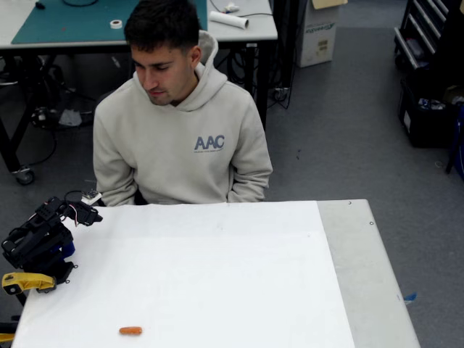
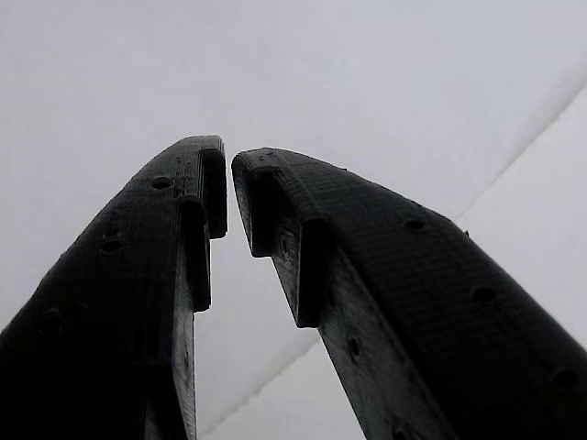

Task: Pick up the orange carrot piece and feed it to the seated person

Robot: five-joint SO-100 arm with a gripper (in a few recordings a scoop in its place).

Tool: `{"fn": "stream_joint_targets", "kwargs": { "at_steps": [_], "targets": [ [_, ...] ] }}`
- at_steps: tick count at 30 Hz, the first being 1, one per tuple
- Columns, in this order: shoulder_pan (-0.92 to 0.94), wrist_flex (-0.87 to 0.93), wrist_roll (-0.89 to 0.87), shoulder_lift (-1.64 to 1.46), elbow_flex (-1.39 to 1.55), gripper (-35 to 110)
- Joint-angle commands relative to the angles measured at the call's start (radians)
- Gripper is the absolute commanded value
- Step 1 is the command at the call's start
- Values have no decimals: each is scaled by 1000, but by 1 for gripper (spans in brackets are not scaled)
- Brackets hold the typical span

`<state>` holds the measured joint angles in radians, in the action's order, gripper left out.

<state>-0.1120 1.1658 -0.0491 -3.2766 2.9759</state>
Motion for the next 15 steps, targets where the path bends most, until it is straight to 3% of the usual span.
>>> {"fn": "stream_joint_targets", "kwargs": {
  "at_steps": [1,15],
  "targets": [
    [-11,18,-8,-21,-64,-2],
    [-11,18,-12,-21,-64,-2]
  ]
}}
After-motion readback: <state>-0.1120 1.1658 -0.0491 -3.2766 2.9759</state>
